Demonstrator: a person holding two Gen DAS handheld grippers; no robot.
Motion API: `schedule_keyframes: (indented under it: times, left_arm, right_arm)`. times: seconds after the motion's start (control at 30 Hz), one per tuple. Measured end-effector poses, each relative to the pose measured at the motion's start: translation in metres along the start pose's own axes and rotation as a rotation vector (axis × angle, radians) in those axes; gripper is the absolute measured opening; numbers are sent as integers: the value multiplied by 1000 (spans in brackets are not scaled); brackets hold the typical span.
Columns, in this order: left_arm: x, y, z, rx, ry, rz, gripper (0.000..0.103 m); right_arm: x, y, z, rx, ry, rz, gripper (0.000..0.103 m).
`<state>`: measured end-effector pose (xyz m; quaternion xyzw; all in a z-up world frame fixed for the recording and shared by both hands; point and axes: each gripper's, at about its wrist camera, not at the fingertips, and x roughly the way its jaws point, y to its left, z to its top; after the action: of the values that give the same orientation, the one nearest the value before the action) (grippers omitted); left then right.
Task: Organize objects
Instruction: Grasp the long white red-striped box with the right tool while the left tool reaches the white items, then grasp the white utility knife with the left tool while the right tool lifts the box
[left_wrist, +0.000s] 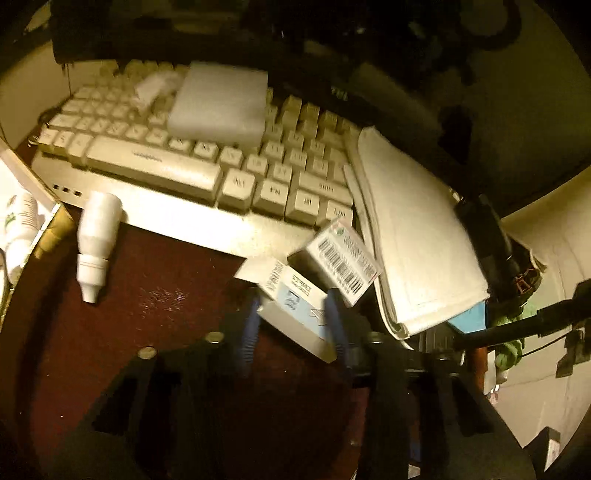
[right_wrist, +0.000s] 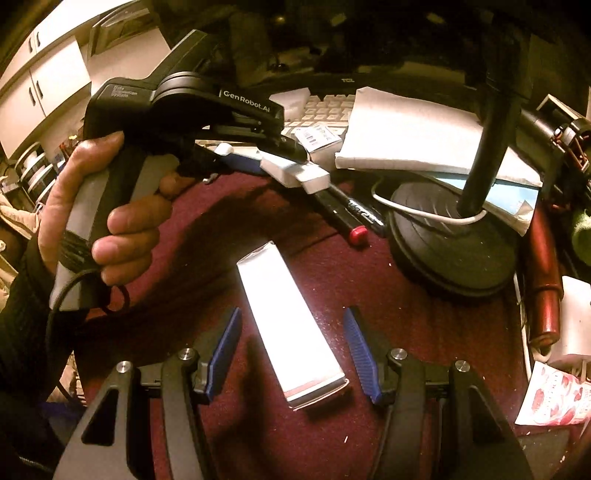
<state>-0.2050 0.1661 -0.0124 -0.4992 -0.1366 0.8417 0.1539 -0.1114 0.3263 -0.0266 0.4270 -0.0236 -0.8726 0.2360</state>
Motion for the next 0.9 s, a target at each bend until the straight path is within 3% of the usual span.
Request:
schedule_keyframes:
  times: [0.13, 0.27, 0.43, 0.53, 0.6, 0.7, 0.9]
  left_arm:
    - [-20, 3, -9, 24, -56, -22, 21]
    - [-36, 18, -22, 9, -50, -54, 15]
    - [-68, 57, -52, -66, -11, -81, 15]
    - [-100, 75, -66, -63, -34, -37, 14]
    - [-122, 83, -71, -35, -36, -51, 14]
    - [-145, 90, -77, 47, -44, -7, 14]
    - [-113, 77, -80, 188, 68, 44, 15]
  right_arm:
    - [-2, 0, -1, -1, -8, -1, 56]
    - [1, 3, 0, -14, 6, 9, 50]
    - [3, 2, 2, 3, 0, 4, 30]
    - [4, 5, 3, 11, -1, 13, 27]
    - [6, 9, 4, 15, -3, 16, 27]
    - [12, 18, 8, 19, 3, 12, 26]
    - [21, 33, 13, 33, 18, -15, 26]
